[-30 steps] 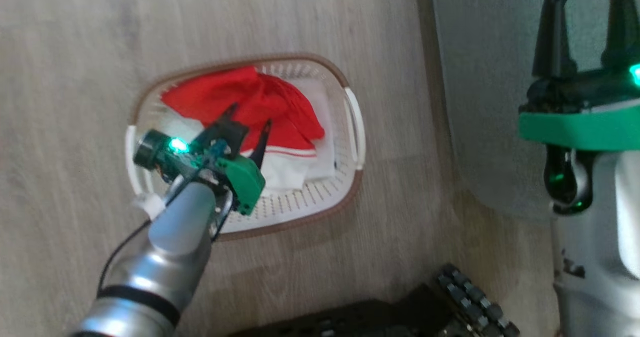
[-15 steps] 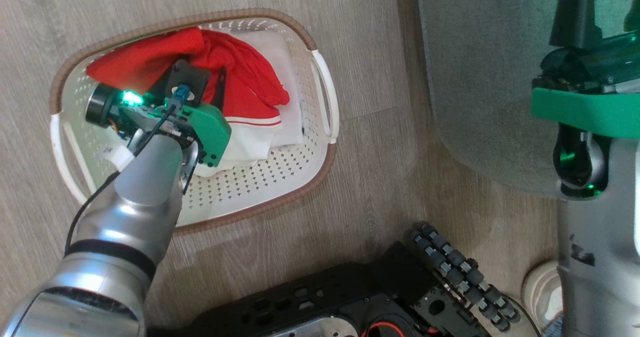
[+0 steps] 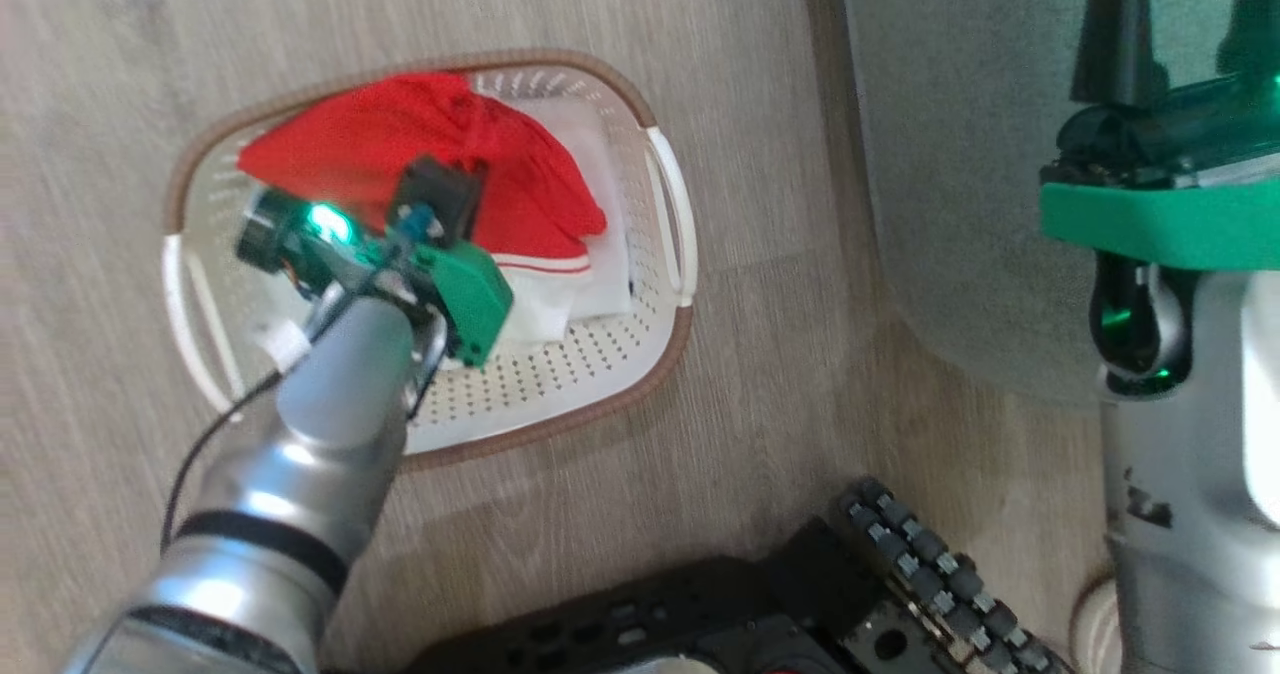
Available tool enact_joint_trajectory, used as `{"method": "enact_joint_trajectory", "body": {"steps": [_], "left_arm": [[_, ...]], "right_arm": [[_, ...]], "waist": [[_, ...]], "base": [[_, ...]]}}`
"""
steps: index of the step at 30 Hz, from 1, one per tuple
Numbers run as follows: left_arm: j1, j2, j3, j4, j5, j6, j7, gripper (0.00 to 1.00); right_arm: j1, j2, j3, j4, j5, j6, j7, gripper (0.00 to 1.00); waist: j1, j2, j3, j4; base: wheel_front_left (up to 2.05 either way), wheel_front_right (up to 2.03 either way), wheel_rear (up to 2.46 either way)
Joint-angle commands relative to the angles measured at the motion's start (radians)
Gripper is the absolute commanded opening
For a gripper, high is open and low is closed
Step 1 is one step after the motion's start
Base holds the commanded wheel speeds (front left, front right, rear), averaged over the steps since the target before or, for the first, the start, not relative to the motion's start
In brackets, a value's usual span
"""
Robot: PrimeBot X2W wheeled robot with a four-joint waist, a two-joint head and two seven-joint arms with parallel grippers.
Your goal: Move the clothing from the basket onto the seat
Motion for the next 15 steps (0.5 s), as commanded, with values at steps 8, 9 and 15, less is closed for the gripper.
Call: {"method": "enact_joint_trajectory", "body": {"steps": [8, 9, 15], "left_arm": [[0.131, 0.009, -0.011, -0.165, -0.011, -0.030, -0.013, 0.00], [0.142, 0.012, -0.012, -0.189, -0.012, -0.033, -0.013, 0.00], [0.197, 0.029, -0.003, -0.307, -0.025, -0.046, -0.013, 0.00]], "right_arm": [[0.076, 0.002, 0.022, 0.052, -0.034, 0.000, -0.006, 1.00], [0.084, 0.002, 0.021, 0.063, -0.042, 0.000, -0.006, 1.00], [0.138, 0.002, 0.023, 0.131, -0.066, 0.000, -0.006, 1.00]], "waist": [[0.0000, 0.0000, -0.189, 0.072], [0.0000, 0.0000, -0.212, 0.082], [0.0000, 0.0000, -0.355, 0.123]], "base": [[0.00, 0.00, 0.00], [0.00, 0.00, 0.00], [0.00, 0.00, 0.00]]}}
